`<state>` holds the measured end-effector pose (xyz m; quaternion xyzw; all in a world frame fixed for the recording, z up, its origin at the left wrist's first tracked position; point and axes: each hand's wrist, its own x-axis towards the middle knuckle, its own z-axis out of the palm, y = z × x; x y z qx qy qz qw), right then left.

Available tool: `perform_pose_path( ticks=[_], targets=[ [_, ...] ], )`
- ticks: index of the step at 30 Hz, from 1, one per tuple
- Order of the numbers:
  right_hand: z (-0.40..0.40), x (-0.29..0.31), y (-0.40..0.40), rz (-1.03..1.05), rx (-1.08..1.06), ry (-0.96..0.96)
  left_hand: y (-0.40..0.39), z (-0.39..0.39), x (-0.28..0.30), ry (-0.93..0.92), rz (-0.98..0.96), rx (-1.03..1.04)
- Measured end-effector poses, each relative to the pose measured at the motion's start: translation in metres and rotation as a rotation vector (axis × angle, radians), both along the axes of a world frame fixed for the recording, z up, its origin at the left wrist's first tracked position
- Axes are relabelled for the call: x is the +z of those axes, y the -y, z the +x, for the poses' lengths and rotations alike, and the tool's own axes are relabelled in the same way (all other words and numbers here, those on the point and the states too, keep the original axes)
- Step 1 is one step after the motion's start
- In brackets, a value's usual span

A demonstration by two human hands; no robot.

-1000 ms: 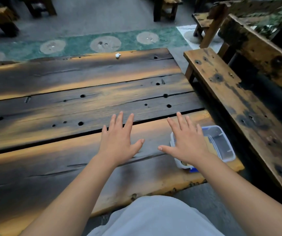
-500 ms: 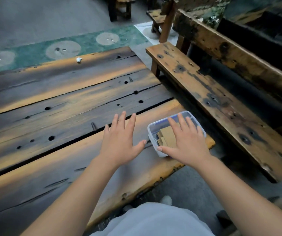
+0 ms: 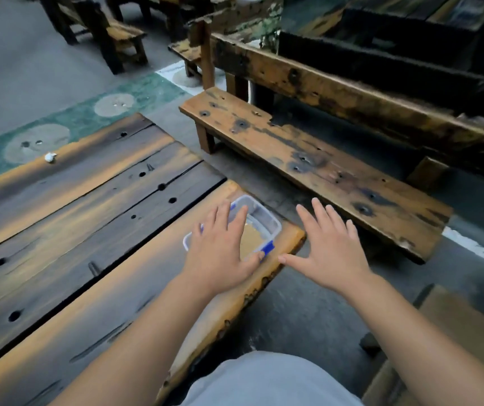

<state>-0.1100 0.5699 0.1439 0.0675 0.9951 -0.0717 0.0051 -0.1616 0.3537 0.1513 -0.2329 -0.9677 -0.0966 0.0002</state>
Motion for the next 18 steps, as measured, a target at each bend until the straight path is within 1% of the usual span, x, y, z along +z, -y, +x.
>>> perform_pose_path(
  ticks=[7,9,10,13,14,18],
  targets=[
    [0.045,-0.005,-0.109,-0.014,-0.218,-0.004,-0.123,0.000,0.003,-0.024,-0.024,-0.229],
    [0.056,-0.009,-0.126,-0.015,-0.274,0.002,-0.145,0.002,0.001,-0.026,-0.031,-0.279],
    [0.076,-0.010,-0.149,-0.023,-0.344,0.003,-0.175,0.007,-0.001,-0.022,-0.032,-0.341],
    [0.095,-0.013,-0.166,-0.027,-0.397,0.011,-0.202,0.013,-0.006,-0.025,-0.014,-0.400],
    [0.113,-0.013,-0.181,-0.034,-0.464,0.008,-0.227,0.021,-0.008,-0.021,-0.011,-0.465],
    [0.159,-0.016,-0.214,-0.050,-0.649,-0.001,-0.286,0.040,-0.009,-0.010,-0.021,-0.664]
  ],
)
